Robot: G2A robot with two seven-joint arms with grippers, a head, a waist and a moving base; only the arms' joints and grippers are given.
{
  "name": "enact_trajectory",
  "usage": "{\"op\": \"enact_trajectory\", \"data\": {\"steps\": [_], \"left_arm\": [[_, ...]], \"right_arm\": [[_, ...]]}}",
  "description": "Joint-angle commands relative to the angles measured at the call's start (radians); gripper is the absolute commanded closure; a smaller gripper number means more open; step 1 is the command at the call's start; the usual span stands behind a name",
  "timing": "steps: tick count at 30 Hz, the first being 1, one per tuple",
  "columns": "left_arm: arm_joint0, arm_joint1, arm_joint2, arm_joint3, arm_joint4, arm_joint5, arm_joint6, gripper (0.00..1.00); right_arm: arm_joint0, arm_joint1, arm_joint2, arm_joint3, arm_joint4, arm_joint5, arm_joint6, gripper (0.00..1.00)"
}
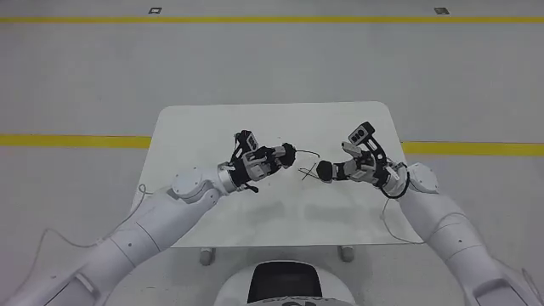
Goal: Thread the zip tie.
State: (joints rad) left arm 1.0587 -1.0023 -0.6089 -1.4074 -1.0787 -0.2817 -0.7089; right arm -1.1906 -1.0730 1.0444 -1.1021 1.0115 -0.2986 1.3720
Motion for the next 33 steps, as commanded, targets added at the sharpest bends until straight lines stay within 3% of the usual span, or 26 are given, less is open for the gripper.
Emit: {"op": "enact_trajectory", "data": {"steps": [1, 3, 5, 8, 9, 10, 21, 27, 33], "left_arm": [[0.002, -0.004, -0.004, 0.007, -0.001, 0.003, -0.015, 1.0], [0.004, -0.008, -0.007, 0.009, -0.003, 0.006, -0.022, 1.0], [0.006, -0.012, -0.009, 0.011, -0.008, 0.014, -0.038, 1.0], [0.009, -0.018, -0.01, 0.02, 0.0, 0.026, -0.044, 1.0], [0.009, -0.02, -0.009, 0.023, 0.003, 0.031, -0.045, 1.0], [0.01, -0.022, -0.009, 0.025, 0.006, 0.034, -0.046, 1.0], [0.019, -0.041, -0.026, 0.044, 0.024, 0.044, -0.059, 1.0], [0.027, -0.047, -0.042, 0.05, 0.034, 0.051, -0.064, 1.0], [0.035, -0.053, -0.059, 0.055, 0.038, 0.059, -0.067, 1.0]], "right_arm": [[-0.002, -0.002, 0.002, -0.004, -0.004, -0.005, 0.001, 0.0], [-0.003, -0.004, 0.003, -0.007, -0.006, -0.006, 0.003, 0.0], [-0.004, -0.007, 0.004, -0.007, -0.005, -0.006, 0.006, 0.25], [-0.006, -0.011, 0.007, -0.006, 0.005, -0.011, 0.008, 0.35], [-0.007, -0.013, 0.007, -0.007, 0.008, -0.011, 0.01, 0.47], [-0.007, -0.014, 0.008, -0.006, 0.01, -0.012, 0.011, 0.51], [-0.015, -0.022, 0.024, -0.007, -0.018, -0.022, 0.018, 0.61], [-0.022, -0.023, 0.037, -0.012, -0.032, -0.022, 0.018, 0.73], [-0.024, -0.025, 0.048, -0.01, -0.049, -0.02, 0.018, 0.76]]}}
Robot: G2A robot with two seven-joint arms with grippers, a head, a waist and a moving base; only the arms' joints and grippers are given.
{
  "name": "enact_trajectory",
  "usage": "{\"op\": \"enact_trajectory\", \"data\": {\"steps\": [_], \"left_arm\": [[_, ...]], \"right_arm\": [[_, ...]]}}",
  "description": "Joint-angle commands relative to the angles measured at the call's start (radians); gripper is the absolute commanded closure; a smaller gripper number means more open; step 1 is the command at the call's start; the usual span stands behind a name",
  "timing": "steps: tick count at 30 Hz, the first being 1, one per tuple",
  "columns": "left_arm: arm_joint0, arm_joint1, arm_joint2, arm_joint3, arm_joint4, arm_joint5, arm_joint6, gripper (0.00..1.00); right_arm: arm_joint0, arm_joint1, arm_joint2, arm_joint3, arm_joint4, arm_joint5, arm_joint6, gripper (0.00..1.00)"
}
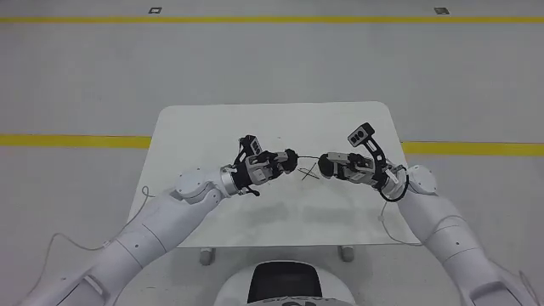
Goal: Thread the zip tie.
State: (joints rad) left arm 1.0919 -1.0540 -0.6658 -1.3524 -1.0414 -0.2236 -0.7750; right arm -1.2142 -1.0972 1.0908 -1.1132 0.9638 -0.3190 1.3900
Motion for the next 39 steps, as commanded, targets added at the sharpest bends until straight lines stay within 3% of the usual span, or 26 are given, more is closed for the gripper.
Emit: {"op": "enact_trajectory", "data": {"steps": [1, 9, 20, 34, 39], "left_arm": [[0.003, -0.002, -0.004, 0.0, 0.002, 0.002, -0.001, 1.0], [0.011, -0.009, -0.022, 0.003, 0.014, 0.015, -0.009, 1.0], [0.022, -0.019, -0.039, 0.006, 0.035, 0.03, -0.021, 1.0], [0.036, -0.028, -0.065, 0.005, 0.059, 0.048, -0.027, 1.0], [0.04, -0.031, -0.074, 0.004, 0.067, 0.054, -0.032, 1.0]], "right_arm": [[0.0, -0.001, 0.002, 0.002, -0.003, 0.001, 0.0, 0.76], [-0.001, -0.005, 0.009, 0.005, -0.012, 0.005, 0.0, 0.95], [-0.003, -0.009, 0.017, 0.007, -0.022, 0.009, 0.0, 0.85], [-0.002, -0.015, 0.029, 0.014, -0.031, 0.008, 0.0, 0.87], [-0.002, -0.017, 0.03, 0.014, -0.035, 0.01, 0.0, 0.93]]}}
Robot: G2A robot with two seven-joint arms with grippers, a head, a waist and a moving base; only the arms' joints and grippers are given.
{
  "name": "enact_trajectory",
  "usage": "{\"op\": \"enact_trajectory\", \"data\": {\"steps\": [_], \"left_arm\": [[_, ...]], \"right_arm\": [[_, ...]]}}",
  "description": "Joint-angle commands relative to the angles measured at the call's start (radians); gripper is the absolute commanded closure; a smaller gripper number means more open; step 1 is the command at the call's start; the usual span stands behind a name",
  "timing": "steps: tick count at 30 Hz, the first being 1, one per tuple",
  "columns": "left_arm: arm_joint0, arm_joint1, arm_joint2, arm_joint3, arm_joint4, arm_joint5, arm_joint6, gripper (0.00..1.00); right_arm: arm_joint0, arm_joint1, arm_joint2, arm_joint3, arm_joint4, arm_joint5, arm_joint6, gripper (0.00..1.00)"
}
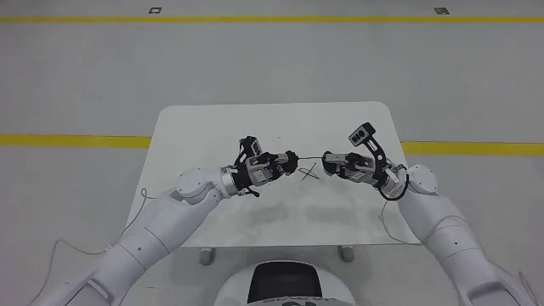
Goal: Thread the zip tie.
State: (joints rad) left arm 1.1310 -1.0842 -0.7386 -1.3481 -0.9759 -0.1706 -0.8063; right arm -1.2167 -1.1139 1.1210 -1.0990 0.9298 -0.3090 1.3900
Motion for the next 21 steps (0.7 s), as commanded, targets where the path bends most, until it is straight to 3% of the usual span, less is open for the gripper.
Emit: {"op": "enact_trajectory", "data": {"steps": [1, 4, 13, 14, 15, 16, 21], "left_arm": [[0.002, -0.001, -0.003, 0.0, 0.002, 0.002, -0.002, 1.0], [0.004, -0.003, -0.008, 0.0, 0.004, 0.004, -0.005, 1.0], [0.009, -0.009, -0.02, 0.001, 0.019, 0.01, -0.007, 1.0], [0.009, -0.01, -0.021, 0.001, 0.021, 0.01, -0.007, 0.78], [0.01, -0.011, -0.023, 0.002, 0.021, 0.01, 0.0, 0.15], [0.011, -0.012, -0.025, 0.0, 0.019, 0.006, 0.0, 0.0], [0.017, -0.014, -0.047, 0.002, -0.009, -0.02, -0.038, 0.0]], "right_arm": [[0.0, -0.001, 0.0, 0.0, -0.002, 0.001, 0.0, 0.95], [0.0, -0.002, 0.0, 0.0, -0.005, 0.003, 0.0, 1.0], [0.002, -0.005, 0.003, 0.007, -0.015, 0.006, 0.0, 1.0], [0.002, -0.005, 0.004, 0.007, -0.016, 0.006, 0.0, 1.0], [0.002, -0.005, 0.005, 0.008, -0.018, 0.006, 0.0, 1.0], [0.002, -0.006, 0.005, 0.009, -0.019, 0.006, 0.0, 1.0], [0.002, -0.005, 0.016, 0.016, -0.027, 0.001, 0.0, 1.0]]}}
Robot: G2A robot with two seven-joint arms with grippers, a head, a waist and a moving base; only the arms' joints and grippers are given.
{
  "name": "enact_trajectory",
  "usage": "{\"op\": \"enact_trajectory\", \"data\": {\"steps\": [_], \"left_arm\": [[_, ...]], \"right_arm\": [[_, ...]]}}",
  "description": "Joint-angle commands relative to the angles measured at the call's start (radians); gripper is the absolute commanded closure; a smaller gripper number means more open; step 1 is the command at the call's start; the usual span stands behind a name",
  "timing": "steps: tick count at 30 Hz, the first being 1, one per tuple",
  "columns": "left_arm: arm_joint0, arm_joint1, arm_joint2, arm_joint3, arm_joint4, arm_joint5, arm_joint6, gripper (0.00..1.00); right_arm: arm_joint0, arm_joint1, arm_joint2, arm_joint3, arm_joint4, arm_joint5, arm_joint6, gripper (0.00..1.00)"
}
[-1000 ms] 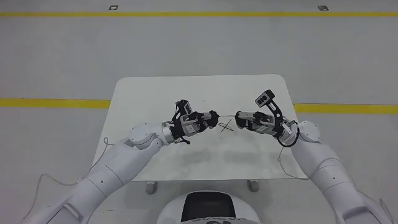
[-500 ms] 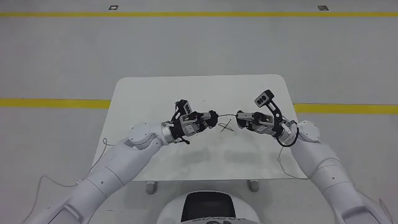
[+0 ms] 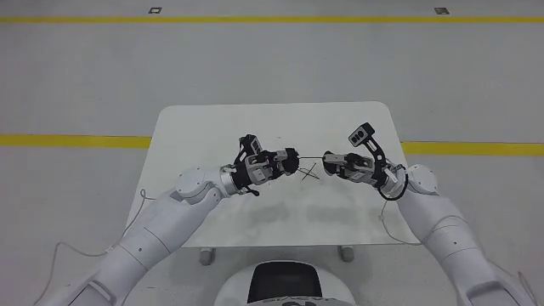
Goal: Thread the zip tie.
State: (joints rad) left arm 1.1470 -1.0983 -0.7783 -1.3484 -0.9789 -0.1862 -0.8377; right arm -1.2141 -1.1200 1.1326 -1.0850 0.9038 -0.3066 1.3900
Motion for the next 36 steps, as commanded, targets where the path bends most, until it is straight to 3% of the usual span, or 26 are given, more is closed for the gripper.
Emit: {"op": "enact_trajectory", "data": {"steps": [1, 11, 23, 31, 36], "left_arm": [[0.001, 0.001, -0.015, 0.005, -0.008, -0.005, -0.012, 0.0], [0.004, 0.005, -0.032, 0.012, -0.01, -0.003, -0.021, 0.0], [0.004, 0.005, -0.032, 0.012, -0.01, -0.003, -0.021, 0.0], [0.004, 0.005, -0.032, 0.012, -0.01, -0.003, -0.021, 0.0], [0.004, 0.005, -0.032, 0.012, -0.01, -0.003, -0.021, 0.0]], "right_arm": [[-0.001, 0.002, 0.01, 0.003, -0.003, -0.005, 0.0, 1.0], [-0.02, 0.035, 0.096, 0.021, -0.009, 0.021, 0.0, 1.0], [-0.028, 0.036, 0.104, 0.012, -0.013, 0.025, -0.027, 1.0], [-0.083, 0.076, 0.214, 0.024, -0.005, 0.037, 0.0, 1.0], [-0.093, 0.093, 0.225, 0.025, 0.004, 0.047, 0.0, 1.0]]}}
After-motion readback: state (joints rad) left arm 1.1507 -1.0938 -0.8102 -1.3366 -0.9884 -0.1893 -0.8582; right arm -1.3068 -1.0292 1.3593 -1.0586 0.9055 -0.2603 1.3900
